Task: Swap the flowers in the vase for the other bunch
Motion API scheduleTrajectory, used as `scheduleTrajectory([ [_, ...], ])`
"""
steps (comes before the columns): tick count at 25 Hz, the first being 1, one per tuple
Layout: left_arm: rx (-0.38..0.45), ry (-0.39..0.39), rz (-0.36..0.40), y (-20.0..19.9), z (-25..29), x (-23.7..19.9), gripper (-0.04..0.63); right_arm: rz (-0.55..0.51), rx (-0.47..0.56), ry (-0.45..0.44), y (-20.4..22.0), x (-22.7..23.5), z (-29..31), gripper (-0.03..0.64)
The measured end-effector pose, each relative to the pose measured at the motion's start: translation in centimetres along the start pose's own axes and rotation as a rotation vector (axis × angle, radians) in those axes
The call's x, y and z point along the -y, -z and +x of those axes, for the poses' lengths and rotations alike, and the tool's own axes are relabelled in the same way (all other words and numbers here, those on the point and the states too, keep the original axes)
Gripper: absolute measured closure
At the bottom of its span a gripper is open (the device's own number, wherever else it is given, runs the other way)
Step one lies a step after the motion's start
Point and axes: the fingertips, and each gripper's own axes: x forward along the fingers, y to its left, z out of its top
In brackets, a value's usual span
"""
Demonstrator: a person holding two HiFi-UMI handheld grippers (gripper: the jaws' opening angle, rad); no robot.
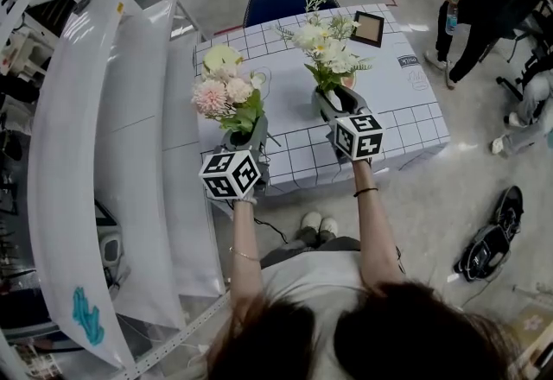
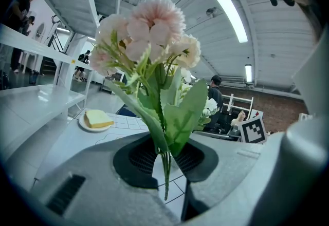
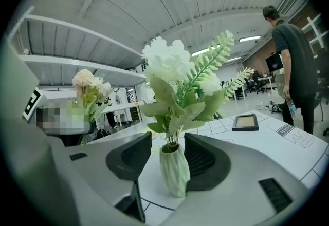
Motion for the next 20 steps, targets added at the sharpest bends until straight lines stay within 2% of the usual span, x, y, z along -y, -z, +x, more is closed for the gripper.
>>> scheduleTrajectory([
  [12,0.007,0.021,0.005,0.1,-0.6,1.1,0.522,0.0,-0.02,0.017,0.2,-0.1,-1.9,0.453],
  [15,0.01,0.031,0.007,0.2,-0.5,1.5,0.522,0.005,-0.027,-0.003,0.2,-0.5,-2.5,0.46],
  [20,0.01,0.058,0.013,0.1,-0.3,2.4,0.522,0.026,-0.024,-0.035,0.2,-1.4,-3.8,0.519],
])
